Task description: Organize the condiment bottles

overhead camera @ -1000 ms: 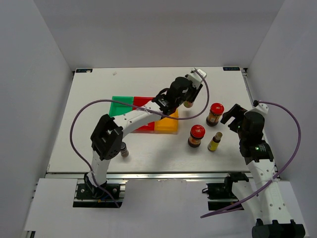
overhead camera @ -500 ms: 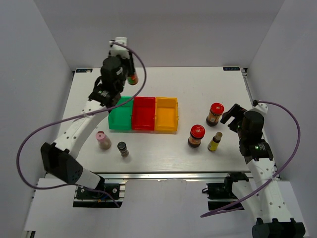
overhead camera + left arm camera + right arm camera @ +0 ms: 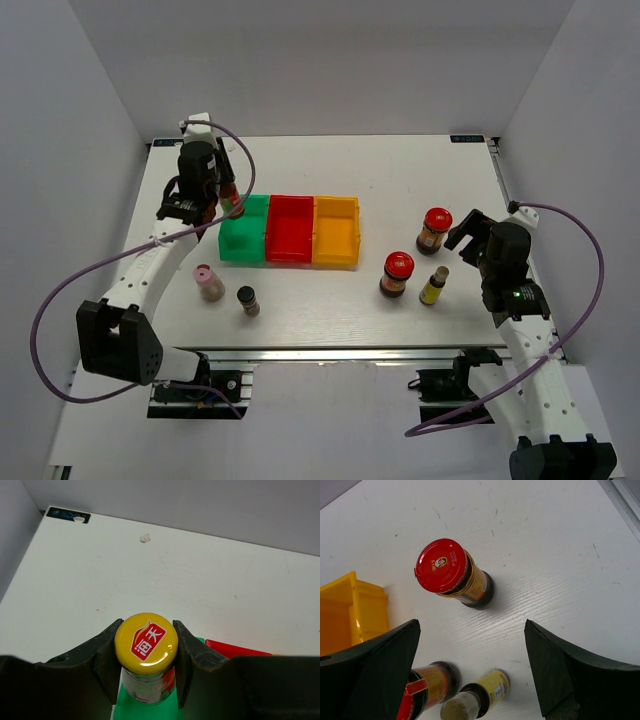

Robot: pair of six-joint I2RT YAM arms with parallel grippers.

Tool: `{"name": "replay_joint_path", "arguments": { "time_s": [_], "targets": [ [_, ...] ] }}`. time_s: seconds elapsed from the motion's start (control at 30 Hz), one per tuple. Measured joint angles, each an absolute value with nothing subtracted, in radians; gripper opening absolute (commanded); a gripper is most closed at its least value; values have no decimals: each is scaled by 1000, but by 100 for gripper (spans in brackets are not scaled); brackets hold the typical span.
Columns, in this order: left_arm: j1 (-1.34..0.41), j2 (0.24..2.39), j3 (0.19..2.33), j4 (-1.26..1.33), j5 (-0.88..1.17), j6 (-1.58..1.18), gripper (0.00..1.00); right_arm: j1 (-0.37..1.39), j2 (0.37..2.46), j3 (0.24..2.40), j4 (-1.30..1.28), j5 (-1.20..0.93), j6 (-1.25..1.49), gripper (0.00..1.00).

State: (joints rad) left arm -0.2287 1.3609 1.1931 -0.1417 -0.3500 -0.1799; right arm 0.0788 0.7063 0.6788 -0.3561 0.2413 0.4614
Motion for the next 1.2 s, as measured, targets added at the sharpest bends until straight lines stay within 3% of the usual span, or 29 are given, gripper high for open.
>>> {"name": "replay_joint_path", "arguments": {
  "time_s": [0.4, 0.63, 0.97, 1.07, 1.13, 1.2],
  "targets": [
    [-229, 1466, 1118, -7, -273, -200, 9, 79, 709, 679, -357, 246, 459, 89],
    [-229, 1501, 1024, 86, -237, -207, 17, 79, 709, 678, -357, 247, 445, 89],
    [-229, 1596, 988, 225, -221, -210, 17, 79, 695, 677, -357, 248, 437, 89],
    [-229, 1608, 991, 255, -224, -206, 27, 79, 696, 677, -357, 248, 436, 89],
    [-229, 1614, 991, 265, -228, -200, 47, 79, 696, 677, -357, 248, 436, 90],
    [-229, 1616, 991, 271, -227, -196, 58, 79, 696, 677, -357, 248, 436, 89]
  ]
}}
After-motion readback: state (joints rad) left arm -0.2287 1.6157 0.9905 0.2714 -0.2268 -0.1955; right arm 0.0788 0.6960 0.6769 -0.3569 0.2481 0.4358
